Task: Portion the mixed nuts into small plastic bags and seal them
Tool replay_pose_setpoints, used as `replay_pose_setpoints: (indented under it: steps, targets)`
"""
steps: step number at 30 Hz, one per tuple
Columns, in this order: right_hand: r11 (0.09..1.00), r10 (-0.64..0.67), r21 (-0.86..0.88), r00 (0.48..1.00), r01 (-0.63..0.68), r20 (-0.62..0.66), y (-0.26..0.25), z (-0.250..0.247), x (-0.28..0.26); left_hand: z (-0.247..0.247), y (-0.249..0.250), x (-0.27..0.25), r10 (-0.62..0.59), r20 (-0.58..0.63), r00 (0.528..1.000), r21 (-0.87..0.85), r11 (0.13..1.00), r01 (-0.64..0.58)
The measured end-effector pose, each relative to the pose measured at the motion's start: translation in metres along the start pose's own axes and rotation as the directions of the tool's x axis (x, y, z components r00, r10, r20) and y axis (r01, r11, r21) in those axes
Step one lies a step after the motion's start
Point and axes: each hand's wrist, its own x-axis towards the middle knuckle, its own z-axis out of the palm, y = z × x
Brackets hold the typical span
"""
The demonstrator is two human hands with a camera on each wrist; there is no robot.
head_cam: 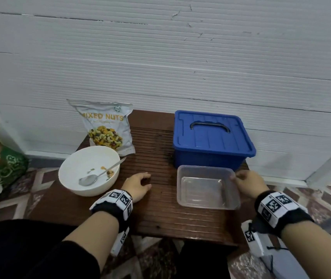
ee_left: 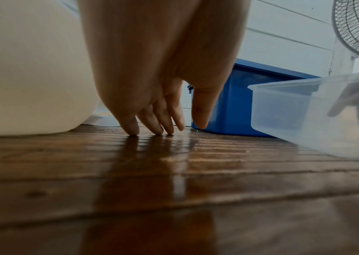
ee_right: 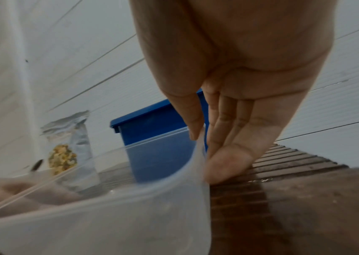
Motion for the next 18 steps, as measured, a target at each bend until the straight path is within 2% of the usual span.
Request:
replay_pose_setpoints:
  steps: [3,7,12,18]
  targets:
    - [0.998,0.050,0.045,0.997,-0.048,-0.055,-0.001,-0.003,0.013,-0.001,-0.001,0.000,-0.007,0.003,1.000,-0.006,1.000,0.007]
    - [0.993,0.096,0.076,0.994,-0.091,-0.059,0.000,0.001,0.021,-0.002,0.000,0.000,-0.014,0.006,1.000,-0.018,1.000,0.014]
    - [0.995,0.096,0.011,0.986,-0.095,-0.135,0.001,0.004,0.023,-0.003,-0.001,0.000,-0.009,0.012,1.000,-0.025,1.000,0.009]
    - [0.994,0.106,0.052,0.986,-0.100,-0.125,-0.002,0.001,0.021,-0.003,-0.002,0.001,-0.002,-0.013,1.000,-0.066,0.998,0.001]
